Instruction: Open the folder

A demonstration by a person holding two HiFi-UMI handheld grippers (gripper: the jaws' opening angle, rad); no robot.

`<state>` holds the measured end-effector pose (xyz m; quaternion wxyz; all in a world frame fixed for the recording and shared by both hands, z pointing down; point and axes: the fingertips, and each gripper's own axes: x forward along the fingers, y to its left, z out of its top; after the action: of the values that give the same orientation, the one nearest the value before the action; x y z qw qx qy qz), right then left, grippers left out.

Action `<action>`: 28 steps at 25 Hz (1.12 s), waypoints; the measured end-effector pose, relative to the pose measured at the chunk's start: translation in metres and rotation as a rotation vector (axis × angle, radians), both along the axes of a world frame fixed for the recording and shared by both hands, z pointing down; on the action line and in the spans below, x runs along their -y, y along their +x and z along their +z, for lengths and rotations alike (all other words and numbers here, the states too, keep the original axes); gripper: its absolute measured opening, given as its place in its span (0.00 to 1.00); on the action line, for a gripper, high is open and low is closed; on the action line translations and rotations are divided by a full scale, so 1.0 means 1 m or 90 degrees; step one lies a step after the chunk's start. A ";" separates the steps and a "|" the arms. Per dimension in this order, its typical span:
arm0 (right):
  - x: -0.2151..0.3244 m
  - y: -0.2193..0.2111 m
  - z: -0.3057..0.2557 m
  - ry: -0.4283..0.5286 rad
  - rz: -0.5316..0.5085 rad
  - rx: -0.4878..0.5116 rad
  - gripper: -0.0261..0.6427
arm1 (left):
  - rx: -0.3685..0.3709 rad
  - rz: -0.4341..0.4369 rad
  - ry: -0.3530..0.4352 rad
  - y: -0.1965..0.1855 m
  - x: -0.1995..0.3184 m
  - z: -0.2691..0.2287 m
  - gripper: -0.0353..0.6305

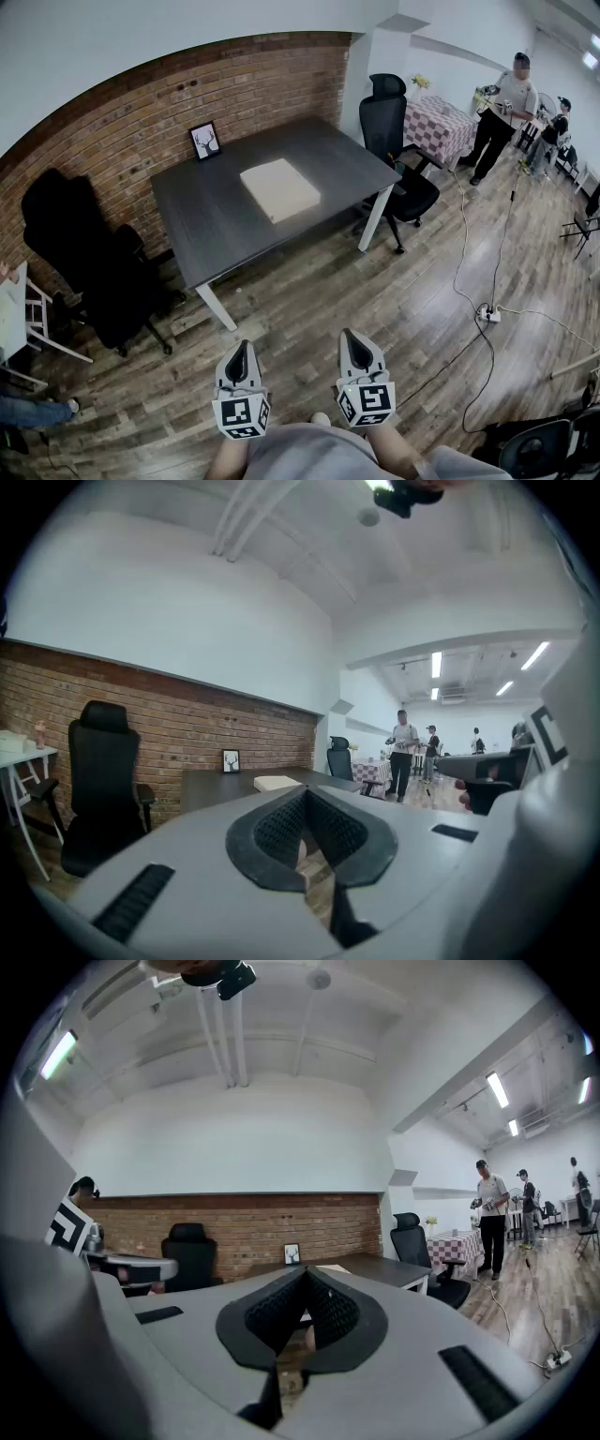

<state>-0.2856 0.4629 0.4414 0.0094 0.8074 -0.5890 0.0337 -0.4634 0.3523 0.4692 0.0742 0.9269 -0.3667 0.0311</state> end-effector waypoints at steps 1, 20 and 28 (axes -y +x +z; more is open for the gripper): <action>0.001 0.002 0.000 0.001 0.001 0.002 0.04 | -0.001 0.000 0.001 0.001 0.001 -0.001 0.06; -0.005 0.020 0.008 -0.014 -0.052 -0.018 0.04 | 0.007 -0.007 0.009 0.036 -0.015 -0.003 0.06; -0.029 0.059 0.018 -0.022 -0.050 -0.013 0.04 | 0.010 -0.001 0.010 0.077 -0.043 0.001 0.06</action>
<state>-0.2267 0.4916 0.4593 0.0307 0.7839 -0.6192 0.0352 -0.3866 0.3955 0.4706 0.0637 0.9270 -0.3678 0.0351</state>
